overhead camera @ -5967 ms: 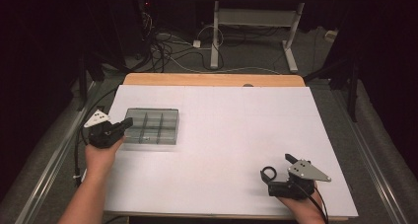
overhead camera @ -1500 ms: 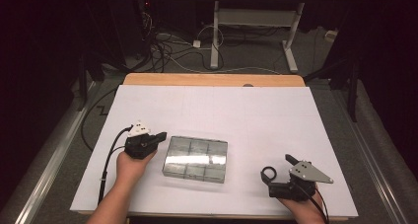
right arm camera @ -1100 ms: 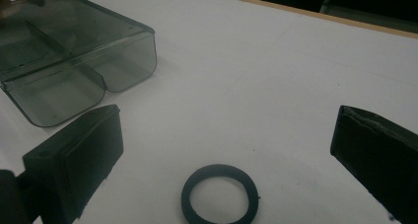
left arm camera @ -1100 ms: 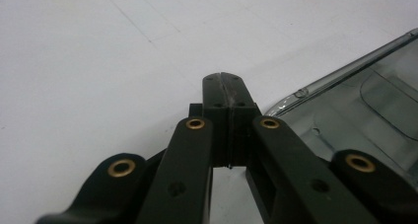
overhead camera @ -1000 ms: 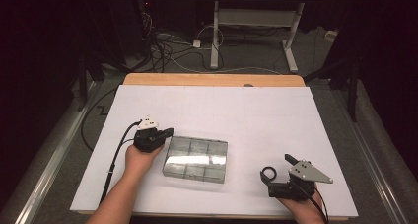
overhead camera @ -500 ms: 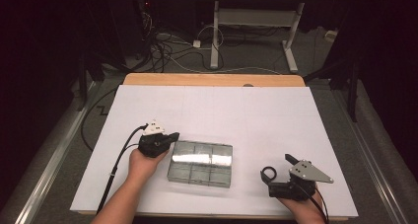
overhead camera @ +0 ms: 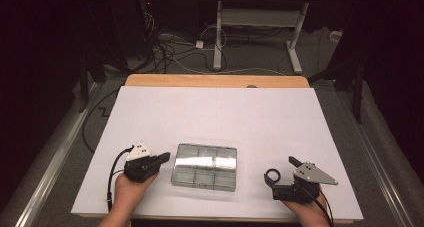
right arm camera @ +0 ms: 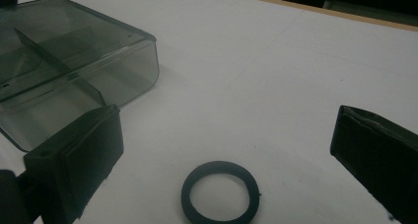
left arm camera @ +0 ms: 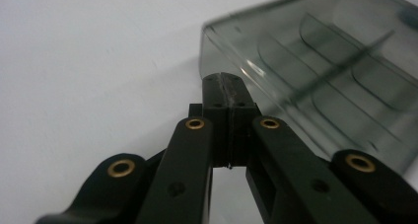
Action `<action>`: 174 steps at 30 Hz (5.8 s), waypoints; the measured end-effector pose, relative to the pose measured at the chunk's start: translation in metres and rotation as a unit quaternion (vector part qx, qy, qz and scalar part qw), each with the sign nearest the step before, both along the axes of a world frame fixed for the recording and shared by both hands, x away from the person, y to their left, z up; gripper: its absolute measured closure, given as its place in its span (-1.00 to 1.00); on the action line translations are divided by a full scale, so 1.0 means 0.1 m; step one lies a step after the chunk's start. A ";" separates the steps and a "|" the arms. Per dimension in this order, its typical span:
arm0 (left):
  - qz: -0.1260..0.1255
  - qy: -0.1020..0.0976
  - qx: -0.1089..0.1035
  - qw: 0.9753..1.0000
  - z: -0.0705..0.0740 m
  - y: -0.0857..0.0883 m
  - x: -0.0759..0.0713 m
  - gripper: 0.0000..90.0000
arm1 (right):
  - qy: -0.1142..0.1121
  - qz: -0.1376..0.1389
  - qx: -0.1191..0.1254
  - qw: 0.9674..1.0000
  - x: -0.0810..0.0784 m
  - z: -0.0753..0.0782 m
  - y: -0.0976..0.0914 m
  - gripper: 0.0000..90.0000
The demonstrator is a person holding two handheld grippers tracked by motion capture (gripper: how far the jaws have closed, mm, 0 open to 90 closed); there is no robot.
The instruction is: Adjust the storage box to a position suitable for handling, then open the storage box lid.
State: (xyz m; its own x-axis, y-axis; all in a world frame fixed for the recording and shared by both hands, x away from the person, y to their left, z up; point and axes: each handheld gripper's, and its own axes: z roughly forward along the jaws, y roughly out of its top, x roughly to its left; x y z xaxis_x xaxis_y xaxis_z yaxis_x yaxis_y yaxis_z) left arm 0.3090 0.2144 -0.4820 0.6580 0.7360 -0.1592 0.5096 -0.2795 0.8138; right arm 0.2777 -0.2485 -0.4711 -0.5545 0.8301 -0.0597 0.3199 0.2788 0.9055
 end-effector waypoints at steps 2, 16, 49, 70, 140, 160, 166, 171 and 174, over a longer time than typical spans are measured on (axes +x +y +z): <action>-0.006 0.005 0.003 1.000 -0.03 0.00 -0.09 0.95 | 0.001 -0.001 0.001 1.000 0.00 0.00 0.00 -0.99; -0.036 0.031 0.050 0.998 -0.14 -0.16 -0.14 0.95 | 0.005 -0.009 0.005 1.000 0.01 0.01 -0.02 -0.91; -0.039 0.017 0.008 0.999 -0.10 -0.23 -0.08 0.95 | 0.024 0.030 0.010 0.999 0.04 -0.03 0.16 -0.44; -0.018 -0.004 -0.009 1.000 -0.10 -0.04 -0.04 0.95 | 0.045 0.057 0.027 0.997 0.09 -0.04 0.29 0.97; -0.054 -0.012 -0.013 0.998 -0.10 -0.15 -0.02 0.94 | 0.057 0.239 0.033 0.969 -0.11 0.06 1.21 1.00; -0.059 -0.012 0.003 0.998 -0.12 -0.19 -0.02 0.94 | 0.119 0.257 0.004 0.959 -0.20 -0.13 1.31 1.00; -0.057 -0.011 0.005 0.998 -0.12 -0.20 -0.02 0.94 | 0.135 0.247 -0.010 0.959 -0.19 -0.17 1.31 1.00; -0.055 -0.013 0.007 0.998 -0.12 -0.20 -0.02 0.95 | 0.141 0.242 -0.013 0.960 -0.17 -0.20 1.31 1.00; -0.053 -0.014 0.008 0.998 -0.12 -0.20 -0.03 0.95 | 0.142 0.239 -0.012 0.961 -0.15 -0.21 1.30 1.00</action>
